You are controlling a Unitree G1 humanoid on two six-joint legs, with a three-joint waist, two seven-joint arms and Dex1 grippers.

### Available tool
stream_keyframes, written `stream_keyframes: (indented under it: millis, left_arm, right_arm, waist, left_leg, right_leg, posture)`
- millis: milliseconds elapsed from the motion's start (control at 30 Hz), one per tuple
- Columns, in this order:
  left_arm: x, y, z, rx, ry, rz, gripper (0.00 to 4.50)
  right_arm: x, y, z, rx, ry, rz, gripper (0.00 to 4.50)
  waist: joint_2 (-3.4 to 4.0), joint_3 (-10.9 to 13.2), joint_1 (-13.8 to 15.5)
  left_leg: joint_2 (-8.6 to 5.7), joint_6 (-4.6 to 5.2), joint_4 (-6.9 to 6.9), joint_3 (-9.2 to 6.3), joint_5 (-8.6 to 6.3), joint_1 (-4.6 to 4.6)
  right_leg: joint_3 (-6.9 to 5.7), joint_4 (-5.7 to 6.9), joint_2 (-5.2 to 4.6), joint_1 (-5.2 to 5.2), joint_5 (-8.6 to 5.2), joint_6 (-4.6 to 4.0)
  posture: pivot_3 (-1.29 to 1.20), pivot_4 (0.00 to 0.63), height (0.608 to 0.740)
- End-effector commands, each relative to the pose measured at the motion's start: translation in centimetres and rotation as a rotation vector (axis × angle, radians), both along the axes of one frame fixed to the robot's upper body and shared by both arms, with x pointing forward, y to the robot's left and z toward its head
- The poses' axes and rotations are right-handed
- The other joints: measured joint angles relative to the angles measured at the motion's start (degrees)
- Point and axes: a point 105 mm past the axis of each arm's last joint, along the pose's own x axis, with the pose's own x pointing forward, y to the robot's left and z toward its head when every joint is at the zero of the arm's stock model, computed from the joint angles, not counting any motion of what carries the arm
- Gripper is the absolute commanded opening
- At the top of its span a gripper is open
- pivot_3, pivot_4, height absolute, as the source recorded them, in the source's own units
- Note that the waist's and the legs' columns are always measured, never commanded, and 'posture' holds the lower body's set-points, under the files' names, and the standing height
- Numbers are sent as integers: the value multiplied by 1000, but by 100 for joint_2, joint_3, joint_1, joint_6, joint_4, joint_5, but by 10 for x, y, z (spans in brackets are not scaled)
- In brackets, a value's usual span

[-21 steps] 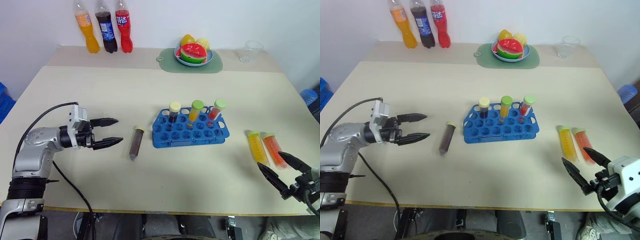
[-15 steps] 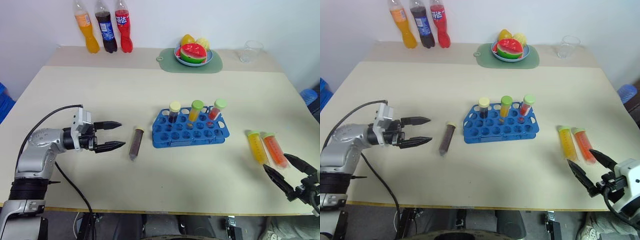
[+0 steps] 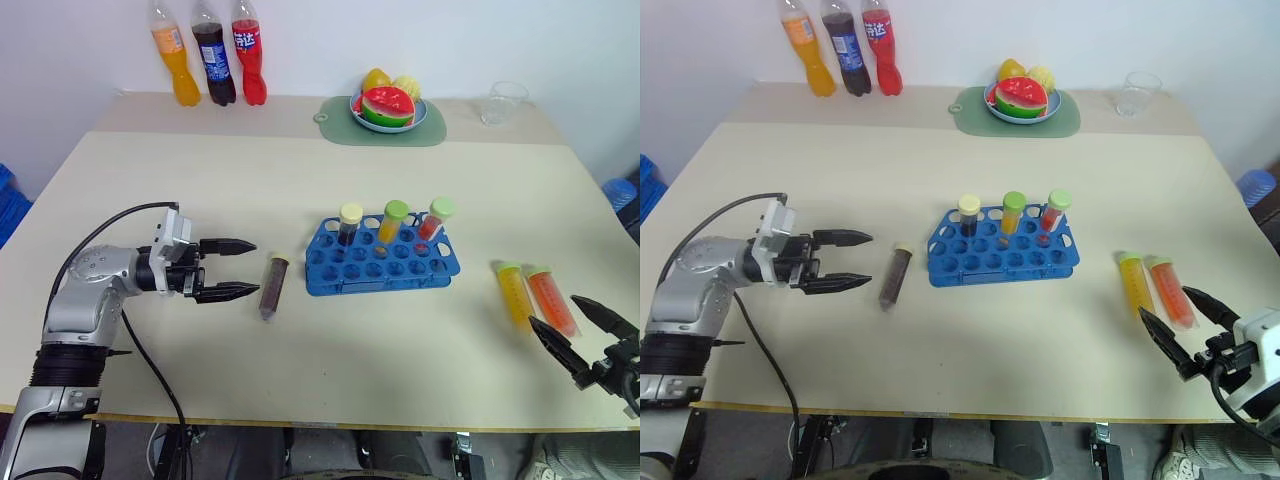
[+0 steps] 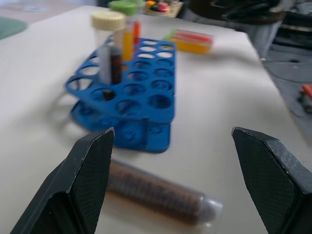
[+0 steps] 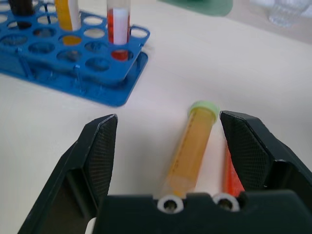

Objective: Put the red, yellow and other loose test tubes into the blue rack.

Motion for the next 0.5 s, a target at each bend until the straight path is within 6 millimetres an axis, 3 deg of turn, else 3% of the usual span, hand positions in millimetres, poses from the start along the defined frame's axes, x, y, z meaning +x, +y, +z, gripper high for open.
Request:
stream_keyframes:
  millis: [33, 267, 367, 500]
  left_arm:
    - [0, -9, 8, 5, -54, -93, 3964]
    - [12, -43, 3, 33, -110, -218, 3964]
    - [17, -56, 7, -11, -125, -229, 3964]
    - [16, -59, 6, -14, -123, -243, 3964]
  right_arm:
    - [14, -6, 9, -7, 27, -40, 3707]
    - [50, -27, 6, 14, 225, -142, 3707]
    - [56, -37, 4, -20, 323, -188, 3707]
    - [61, -52, 11, 15, 417, -254, 3707]
  waist:
    - [0, 0, -1]
    - [-1, 0, 18]
    - [-4, 2, 30]
    - [-4, 3, -2]
  left_leg:
    - [-1, 0, 1, 0, 0, 0]
    - [-17, 2, 4, 0, 1, -2]
    - [-22, 3, 4, -2, 0, -9]
    - [-23, 9, 5, -5, -3, -11]
  right_leg:
    - [0, 0, 0, 1, 0, 0]
    - [1, 1, 4, 3, 1, -1]
    - [0, 1, 4, 1, 1, 0]
    - [4, 0, 3, 0, 2, 2]
  posture:
    - [0, 150, 740]
    - [0, 150, 740]
    - [0, 150, 740]
    - [0, 150, 740]
